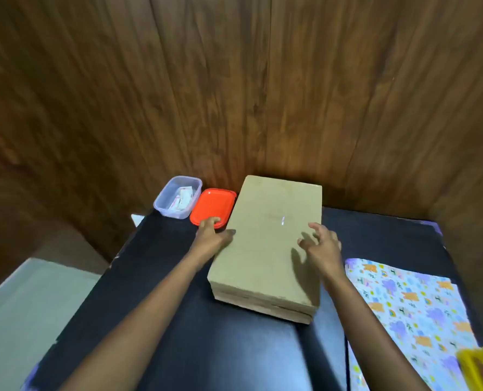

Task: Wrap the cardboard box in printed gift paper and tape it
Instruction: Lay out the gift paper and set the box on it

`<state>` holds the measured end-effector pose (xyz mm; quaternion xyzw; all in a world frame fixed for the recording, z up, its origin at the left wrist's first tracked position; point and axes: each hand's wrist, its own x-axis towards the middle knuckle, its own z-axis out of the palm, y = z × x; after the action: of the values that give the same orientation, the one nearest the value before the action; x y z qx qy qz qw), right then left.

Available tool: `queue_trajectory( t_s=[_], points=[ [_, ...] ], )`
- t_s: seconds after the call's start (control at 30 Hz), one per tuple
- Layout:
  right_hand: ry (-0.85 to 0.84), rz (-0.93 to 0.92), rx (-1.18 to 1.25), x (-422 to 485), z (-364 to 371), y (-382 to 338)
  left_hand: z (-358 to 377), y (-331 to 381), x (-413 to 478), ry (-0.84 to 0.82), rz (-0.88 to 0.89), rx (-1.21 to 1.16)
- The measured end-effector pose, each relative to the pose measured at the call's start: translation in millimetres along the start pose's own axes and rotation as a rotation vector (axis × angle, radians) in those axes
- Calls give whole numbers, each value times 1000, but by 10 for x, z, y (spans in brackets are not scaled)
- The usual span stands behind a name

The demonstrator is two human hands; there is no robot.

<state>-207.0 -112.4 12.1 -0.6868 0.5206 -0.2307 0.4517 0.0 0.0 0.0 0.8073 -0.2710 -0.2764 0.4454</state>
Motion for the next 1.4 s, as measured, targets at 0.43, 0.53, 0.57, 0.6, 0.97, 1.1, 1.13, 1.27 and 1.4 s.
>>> queue_trajectory(
  t_s=[0.43,0.53,0.57,0.6,0.97,1.1,1.13,1.27,1.4],
  points=[
    [-159,215,358,10,45,202,213,-201,43,-325,-8,-311],
    [-185,160,386,-242,34,158,58,-167,-220,-323,61,-278],
    [-201,147,385,-357,37,122,-32,-161,-334,-321,71,-274],
    [-210,136,386,-461,50,90,-124,-163,-436,-320,72,-272],
    [-455,80,452,-1500,1431,-408,-1864,-991,-1296,-145,-64,-85],
    [-464,10,424,-1622,2034,-578,-2241,-1387,-1224,-70,-141,-64],
    [-451,5,408,-1634,2141,-600,-2288,-1455,-1188,-56,-150,-68],
    [-401,49,428,-1572,2419,-581,-2414,-1563,-1023,-45,-134,-22],
    [-354,71,441,-1701,2515,-661,-2489,-1557,-950,-27,-105,41]
  ],
)
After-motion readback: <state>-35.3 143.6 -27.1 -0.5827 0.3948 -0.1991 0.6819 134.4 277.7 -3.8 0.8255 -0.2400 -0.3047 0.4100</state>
